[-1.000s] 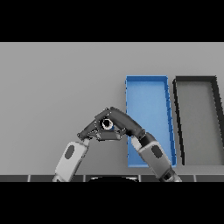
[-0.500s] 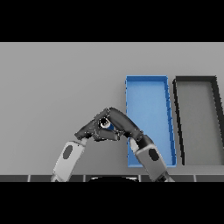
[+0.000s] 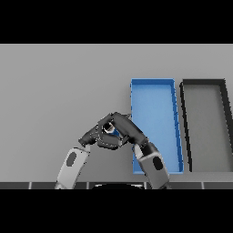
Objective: Pick up the blue pipe and place it into the blue bin.
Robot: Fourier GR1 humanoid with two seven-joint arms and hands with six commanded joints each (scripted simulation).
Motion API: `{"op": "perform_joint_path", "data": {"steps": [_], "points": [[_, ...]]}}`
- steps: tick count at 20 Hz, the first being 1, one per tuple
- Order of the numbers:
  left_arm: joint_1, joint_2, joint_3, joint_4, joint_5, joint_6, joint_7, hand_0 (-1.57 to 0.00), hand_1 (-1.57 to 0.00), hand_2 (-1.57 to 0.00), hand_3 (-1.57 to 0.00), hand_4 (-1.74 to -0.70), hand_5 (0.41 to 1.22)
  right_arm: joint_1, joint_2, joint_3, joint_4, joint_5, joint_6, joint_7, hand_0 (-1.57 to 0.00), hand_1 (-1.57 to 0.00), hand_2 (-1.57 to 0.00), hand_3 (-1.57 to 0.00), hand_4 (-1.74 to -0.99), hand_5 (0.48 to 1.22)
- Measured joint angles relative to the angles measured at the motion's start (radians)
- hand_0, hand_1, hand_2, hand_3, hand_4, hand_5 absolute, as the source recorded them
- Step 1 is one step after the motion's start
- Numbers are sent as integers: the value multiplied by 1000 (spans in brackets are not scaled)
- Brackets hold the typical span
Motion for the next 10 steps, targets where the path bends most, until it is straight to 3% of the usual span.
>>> {"op": "perform_joint_path", "data": {"steps": [2,4,6,10], "points": [[-3,14,2,12,-17,4,-5,-40,-37,-35,-32,-938,495,-1,32,-20,3,5,11,-8,-1571,-1571,-1571,-1570,-1741,1220],[-12,13,10,21,-20,12,6,-25,-23,-22,-20,-922,482,-11,82,-70,-9,-57,28,18,-1571,-1571,-1571,-1570,-1741,1221],[2,16,5,16,-19,8,0,-16,-14,-14,-12,-913,470,-39,125,-99,-42,-84,31,81,-1571,-1571,-1571,-1571,-1741,1221],[-12,11,7,21,-16,11,6,-6,-5,-5,-5,-906,445,-149,112,-216,28,-171,4,92,-1571,-1571,-1571,-1571,-1741,1221]]}}
